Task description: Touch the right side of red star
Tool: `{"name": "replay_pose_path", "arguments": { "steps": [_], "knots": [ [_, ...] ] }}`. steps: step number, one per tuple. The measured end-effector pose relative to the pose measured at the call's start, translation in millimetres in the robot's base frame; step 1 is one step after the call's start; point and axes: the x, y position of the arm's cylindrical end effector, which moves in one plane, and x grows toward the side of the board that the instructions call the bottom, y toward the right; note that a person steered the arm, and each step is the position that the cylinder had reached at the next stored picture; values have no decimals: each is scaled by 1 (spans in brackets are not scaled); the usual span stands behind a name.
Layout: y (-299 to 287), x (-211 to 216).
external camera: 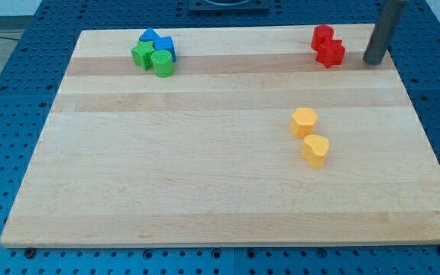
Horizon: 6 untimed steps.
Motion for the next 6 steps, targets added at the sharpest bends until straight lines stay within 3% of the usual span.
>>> {"name": "replay_pose_path", "arguments": {
  "steps": [6],
  "knots": [
    [-48, -6]
  ]
}}
